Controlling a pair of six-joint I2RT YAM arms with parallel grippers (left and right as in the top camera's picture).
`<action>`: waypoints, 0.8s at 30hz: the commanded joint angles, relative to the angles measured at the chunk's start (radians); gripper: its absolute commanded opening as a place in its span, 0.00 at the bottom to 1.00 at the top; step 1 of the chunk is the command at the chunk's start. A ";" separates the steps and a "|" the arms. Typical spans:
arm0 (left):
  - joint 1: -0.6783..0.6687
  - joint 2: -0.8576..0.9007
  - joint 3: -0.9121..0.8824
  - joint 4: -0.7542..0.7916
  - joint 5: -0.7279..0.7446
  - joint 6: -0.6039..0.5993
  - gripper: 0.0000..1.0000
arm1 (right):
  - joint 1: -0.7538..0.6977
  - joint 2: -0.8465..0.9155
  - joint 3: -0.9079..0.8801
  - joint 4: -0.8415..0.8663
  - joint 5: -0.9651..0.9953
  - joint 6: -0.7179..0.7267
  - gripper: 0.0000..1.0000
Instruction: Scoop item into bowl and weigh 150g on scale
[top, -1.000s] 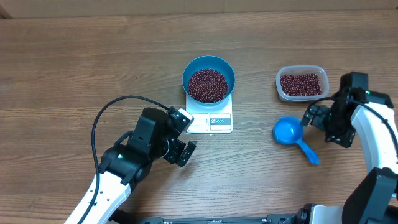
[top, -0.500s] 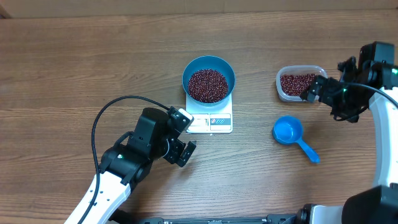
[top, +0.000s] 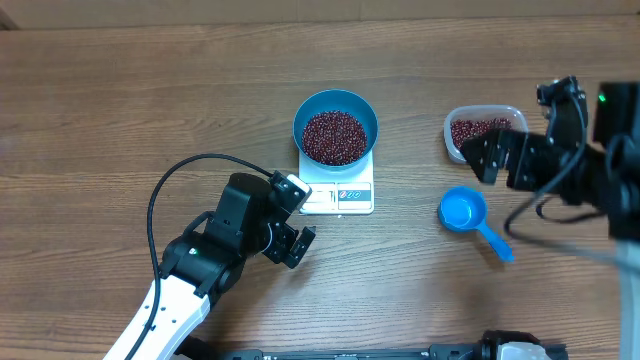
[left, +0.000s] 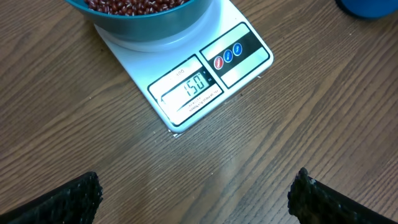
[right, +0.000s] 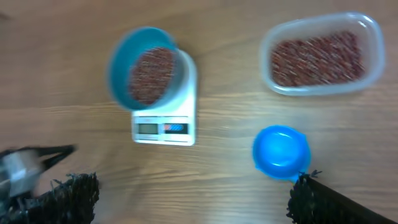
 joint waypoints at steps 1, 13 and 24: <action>-0.002 0.005 -0.003 0.003 -0.007 -0.017 0.99 | 0.007 -0.047 0.023 -0.020 -0.089 -0.011 1.00; -0.002 0.005 -0.003 0.003 -0.006 -0.017 0.99 | 0.008 -0.174 0.021 -0.068 -0.021 -0.053 1.00; -0.002 0.005 -0.003 0.003 -0.007 -0.017 1.00 | 0.008 -0.411 -0.258 0.258 0.172 -0.052 1.00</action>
